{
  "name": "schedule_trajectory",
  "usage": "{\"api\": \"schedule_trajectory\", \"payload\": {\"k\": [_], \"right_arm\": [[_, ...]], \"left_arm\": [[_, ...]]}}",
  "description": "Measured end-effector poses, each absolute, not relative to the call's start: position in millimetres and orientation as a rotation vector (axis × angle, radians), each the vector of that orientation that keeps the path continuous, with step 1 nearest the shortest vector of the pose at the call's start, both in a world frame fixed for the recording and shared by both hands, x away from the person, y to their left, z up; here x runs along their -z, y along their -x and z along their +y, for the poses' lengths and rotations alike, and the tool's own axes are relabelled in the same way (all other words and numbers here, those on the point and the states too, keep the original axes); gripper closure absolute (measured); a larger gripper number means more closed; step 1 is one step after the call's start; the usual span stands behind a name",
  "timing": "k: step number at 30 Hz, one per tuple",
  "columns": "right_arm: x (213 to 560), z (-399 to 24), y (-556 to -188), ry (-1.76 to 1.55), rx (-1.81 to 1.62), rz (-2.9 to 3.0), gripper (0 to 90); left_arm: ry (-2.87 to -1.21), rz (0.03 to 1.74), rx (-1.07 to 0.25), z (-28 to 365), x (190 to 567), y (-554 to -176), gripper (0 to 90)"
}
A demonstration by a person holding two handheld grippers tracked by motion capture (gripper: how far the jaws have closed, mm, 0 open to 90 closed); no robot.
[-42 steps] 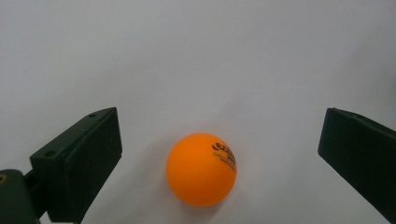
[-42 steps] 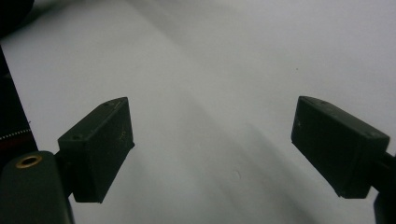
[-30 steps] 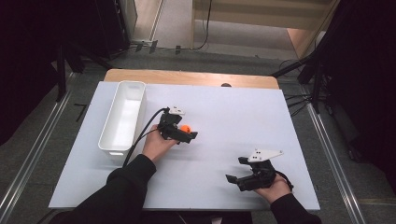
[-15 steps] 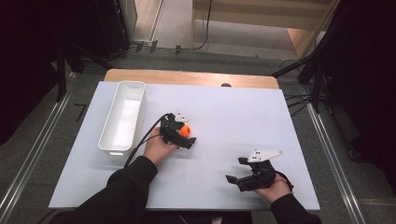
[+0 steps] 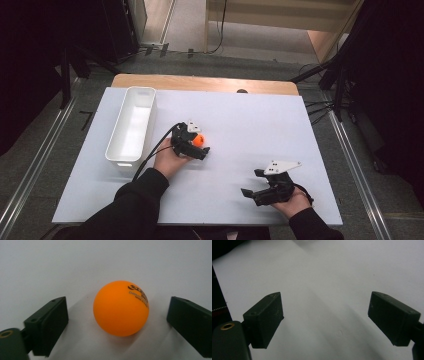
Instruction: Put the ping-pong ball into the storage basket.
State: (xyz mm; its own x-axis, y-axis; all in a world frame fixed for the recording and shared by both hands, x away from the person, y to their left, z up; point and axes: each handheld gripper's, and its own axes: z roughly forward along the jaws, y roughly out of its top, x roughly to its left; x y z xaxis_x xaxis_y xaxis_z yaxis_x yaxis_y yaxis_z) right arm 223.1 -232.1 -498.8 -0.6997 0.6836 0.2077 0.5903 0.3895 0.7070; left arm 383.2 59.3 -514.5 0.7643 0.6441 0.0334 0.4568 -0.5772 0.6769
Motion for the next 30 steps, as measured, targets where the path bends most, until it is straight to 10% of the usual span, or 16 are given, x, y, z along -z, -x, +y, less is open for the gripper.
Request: {"api": "schedule_trajectory", "payload": {"k": [30], "right_arm": [[502.6,-227.7,-228.5,-1.149,-1.229,2.542,11.6]], "left_arm": [[-2.233,0.828,-0.367,60.6,509.8,-377.0,50.4]]}}
